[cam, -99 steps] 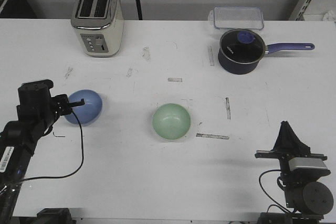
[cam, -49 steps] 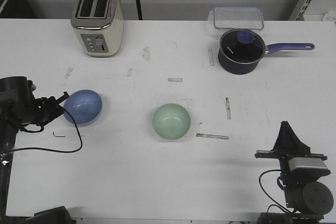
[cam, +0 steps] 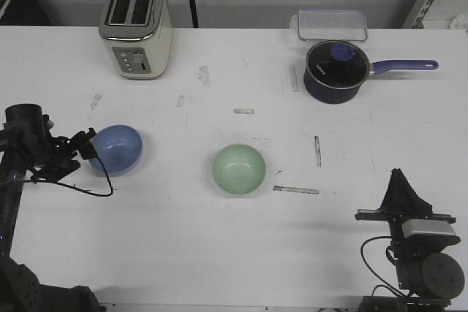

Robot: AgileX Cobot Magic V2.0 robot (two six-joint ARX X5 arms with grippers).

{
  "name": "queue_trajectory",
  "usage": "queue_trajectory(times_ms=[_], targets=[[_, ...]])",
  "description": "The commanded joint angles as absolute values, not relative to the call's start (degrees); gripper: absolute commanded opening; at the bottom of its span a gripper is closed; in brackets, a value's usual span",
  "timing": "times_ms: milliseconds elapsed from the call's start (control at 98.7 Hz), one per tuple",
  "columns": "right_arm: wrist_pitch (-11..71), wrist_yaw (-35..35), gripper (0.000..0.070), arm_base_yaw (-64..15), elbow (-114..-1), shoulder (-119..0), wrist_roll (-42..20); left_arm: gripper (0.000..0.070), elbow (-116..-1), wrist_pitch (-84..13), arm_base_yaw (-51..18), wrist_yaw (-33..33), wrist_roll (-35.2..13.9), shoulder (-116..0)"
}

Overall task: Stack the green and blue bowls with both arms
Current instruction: 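Move the left gripper to the rim of the light blue bowl, then close the left gripper on the blue bowl rim and lift it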

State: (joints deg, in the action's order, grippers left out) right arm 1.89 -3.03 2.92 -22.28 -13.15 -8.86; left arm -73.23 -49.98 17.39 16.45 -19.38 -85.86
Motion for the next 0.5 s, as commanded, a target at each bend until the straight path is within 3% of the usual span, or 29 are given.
queue_trajectory(times_ms=[0, 162, 486], targets=[[1.26, -3.03, 0.0008, 2.81, -22.48, -13.06, -9.17, 0.0342, -74.61, -49.95, 17.61, 16.23, -18.65, -87.55], [1.26, -3.03, 0.0007, 2.81, -22.48, -13.06, -9.17, 0.0484, -74.61, -49.87, 17.61, 13.13, -18.39, -89.17], [1.26, -3.03, 0.0007, 2.81, -22.48, -13.06, -9.17, 0.0487, -74.59, -47.16, 17.12, 13.13, -18.15, -90.48]])
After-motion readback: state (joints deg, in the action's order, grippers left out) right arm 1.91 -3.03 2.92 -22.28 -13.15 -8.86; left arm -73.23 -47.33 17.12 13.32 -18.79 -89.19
